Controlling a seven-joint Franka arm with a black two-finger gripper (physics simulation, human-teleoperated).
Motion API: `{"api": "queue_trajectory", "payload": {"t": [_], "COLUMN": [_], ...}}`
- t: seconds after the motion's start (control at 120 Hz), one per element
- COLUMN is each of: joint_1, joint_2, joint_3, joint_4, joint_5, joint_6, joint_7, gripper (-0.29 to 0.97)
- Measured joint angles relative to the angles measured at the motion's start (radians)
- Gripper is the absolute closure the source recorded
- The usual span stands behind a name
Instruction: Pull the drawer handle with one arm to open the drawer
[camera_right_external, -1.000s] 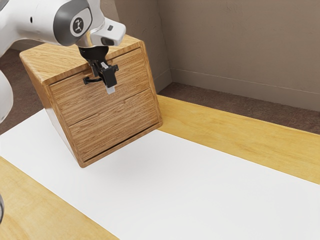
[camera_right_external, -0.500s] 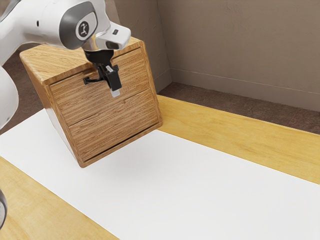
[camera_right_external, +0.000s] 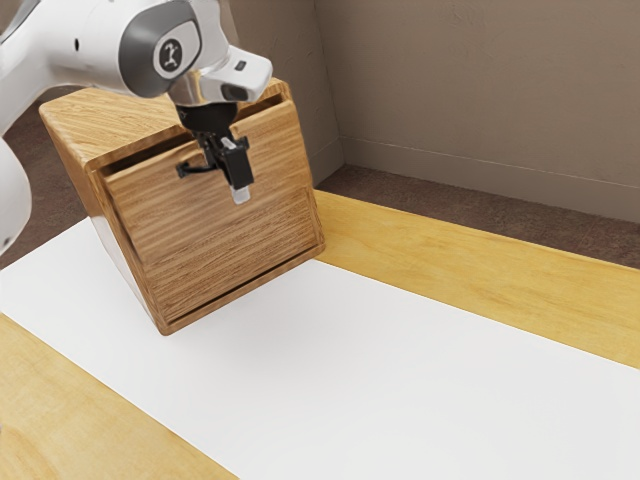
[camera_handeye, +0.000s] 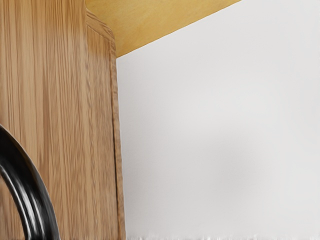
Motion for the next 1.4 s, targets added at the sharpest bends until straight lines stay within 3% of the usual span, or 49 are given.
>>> {"api": "queue_trajectory", "payload": {"t": [0.842,1.4], "joint_1": [-0.102,-0.213], "joint_2": [-0.101,-0.145], "joint_3": [0.001,-0.001], "joint_4": [-0.119,-0.158], "joint_5": [-0.016,0.023], "joint_6": [-0.01,-0.032], "joint_7": [-0.092,-0.176], "gripper": [0.02,0.04]}}
